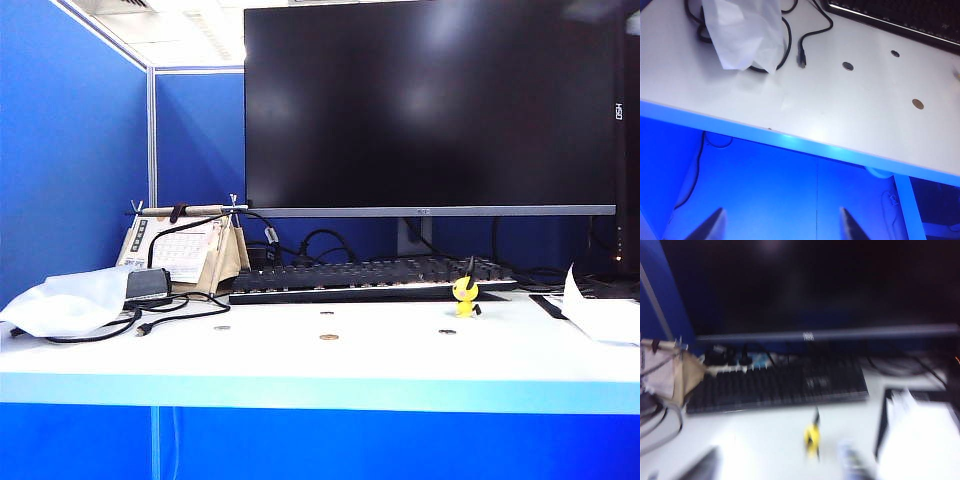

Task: Pick up the doll and place it on the similarly colored coin.

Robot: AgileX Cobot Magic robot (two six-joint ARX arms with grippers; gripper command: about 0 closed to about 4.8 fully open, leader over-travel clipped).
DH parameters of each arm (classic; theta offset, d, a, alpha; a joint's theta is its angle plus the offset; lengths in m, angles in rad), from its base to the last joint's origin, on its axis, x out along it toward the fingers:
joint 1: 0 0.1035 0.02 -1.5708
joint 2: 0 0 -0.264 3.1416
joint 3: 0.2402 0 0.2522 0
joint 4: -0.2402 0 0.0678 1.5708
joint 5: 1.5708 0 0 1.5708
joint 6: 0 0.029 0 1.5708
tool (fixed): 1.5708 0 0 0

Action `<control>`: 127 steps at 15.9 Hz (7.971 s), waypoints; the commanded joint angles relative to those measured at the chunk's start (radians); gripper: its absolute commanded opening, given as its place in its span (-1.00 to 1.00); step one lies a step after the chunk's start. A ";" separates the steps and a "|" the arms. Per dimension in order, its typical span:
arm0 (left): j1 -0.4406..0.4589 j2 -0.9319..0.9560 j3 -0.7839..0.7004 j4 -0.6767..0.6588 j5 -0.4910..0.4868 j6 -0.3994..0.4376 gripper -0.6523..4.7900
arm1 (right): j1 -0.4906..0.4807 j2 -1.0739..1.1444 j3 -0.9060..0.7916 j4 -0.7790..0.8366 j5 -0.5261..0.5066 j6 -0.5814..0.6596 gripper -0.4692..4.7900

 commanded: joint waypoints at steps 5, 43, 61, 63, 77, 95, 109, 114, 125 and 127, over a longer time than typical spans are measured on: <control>0.001 0.000 -0.003 0.002 -0.003 0.003 0.33 | 0.128 0.593 0.216 0.439 0.230 -0.054 0.78; 0.000 0.000 -0.003 0.002 -0.003 0.003 0.33 | -0.127 1.319 0.478 0.496 0.020 0.010 0.85; 0.000 0.000 -0.003 0.002 -0.007 0.003 0.33 | -0.127 1.324 0.481 0.457 -0.049 0.009 0.77; 0.000 0.000 -0.003 0.010 -0.007 -0.002 0.33 | -0.127 1.324 0.481 0.459 -0.048 0.009 0.77; 0.002 0.159 0.269 0.155 0.412 0.503 0.18 | -0.128 1.324 0.481 0.474 -0.045 0.001 0.77; 0.003 0.901 0.580 0.213 0.289 0.516 0.18 | -0.140 1.386 0.535 0.510 -0.023 0.001 0.39; 0.001 0.830 0.580 0.206 0.375 0.468 0.18 | -0.146 1.391 0.543 0.473 -0.042 0.002 -0.31; 0.001 0.831 0.580 0.208 0.374 0.476 0.18 | -0.146 1.376 0.543 0.481 -0.091 0.002 -0.31; 0.001 0.831 0.580 0.280 0.366 0.546 0.18 | -0.146 1.201 0.541 0.367 -0.230 0.002 -0.31; 0.001 0.831 0.580 0.284 0.365 0.546 0.18 | -0.130 1.181 0.541 0.325 -0.277 0.002 -0.31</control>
